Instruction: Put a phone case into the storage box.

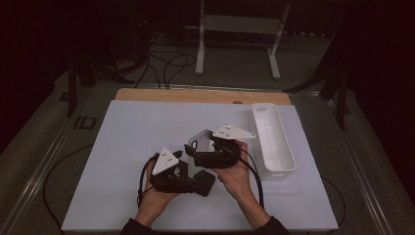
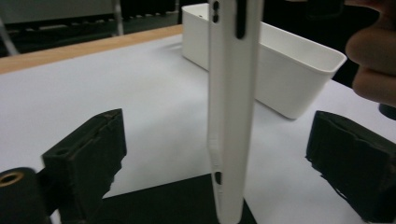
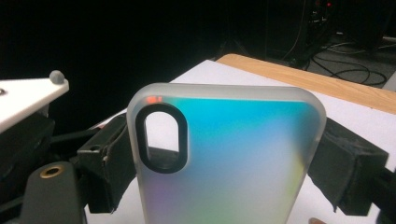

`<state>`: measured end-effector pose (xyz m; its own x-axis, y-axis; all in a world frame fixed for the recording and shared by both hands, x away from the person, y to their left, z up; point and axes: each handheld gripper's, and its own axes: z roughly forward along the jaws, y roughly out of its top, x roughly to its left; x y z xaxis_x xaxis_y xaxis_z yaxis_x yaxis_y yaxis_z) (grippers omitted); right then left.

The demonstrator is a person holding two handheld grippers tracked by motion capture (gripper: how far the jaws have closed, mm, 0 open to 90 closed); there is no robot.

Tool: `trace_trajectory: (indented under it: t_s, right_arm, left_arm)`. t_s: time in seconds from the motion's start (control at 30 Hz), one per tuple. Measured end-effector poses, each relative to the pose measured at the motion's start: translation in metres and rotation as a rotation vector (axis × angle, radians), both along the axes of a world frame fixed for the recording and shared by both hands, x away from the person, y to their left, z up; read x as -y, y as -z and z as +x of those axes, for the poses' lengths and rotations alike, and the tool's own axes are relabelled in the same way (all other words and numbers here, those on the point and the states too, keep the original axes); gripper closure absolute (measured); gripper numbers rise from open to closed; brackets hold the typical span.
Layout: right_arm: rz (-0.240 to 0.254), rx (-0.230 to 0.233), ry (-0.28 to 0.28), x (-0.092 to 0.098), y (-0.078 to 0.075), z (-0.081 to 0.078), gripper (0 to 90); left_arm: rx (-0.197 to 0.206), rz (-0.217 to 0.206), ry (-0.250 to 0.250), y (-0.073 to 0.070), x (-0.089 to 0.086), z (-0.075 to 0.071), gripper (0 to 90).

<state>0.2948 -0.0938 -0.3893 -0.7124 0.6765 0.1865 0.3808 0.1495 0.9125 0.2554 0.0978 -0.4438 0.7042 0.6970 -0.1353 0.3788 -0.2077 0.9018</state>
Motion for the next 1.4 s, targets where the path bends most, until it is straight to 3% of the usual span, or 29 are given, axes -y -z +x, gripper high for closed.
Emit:
trace_trajectory:
  t_s: [0.33,0.67,1.0,1.17,1.4]
  right_arm:
    - [-0.014,0.011,0.004,0.003,0.0,0.001,16.6]
    - [-0.035,0.018,0.021,0.011,-0.002,0.004,16.6]
    - [-0.036,0.016,0.045,0.022,-0.003,0.012,16.6]
    - [-0.035,0.017,0.052,0.027,-0.005,0.015,16.6]
    - [-0.038,0.019,0.064,0.032,-0.007,0.018,16.6]
  left_arm:
    - [0.023,0.017,-0.037,-0.004,-0.013,0.001,0.0]
    - [0.053,-0.006,-0.094,-0.007,-0.038,0.001,0.0]
    - [0.069,0.014,-0.143,0.0,-0.068,-0.004,0.0]
    - [0.113,0.028,-0.175,0.004,-0.078,-0.008,0.0]
    - [0.118,0.039,-0.19,0.014,-0.091,-0.012,0.0]
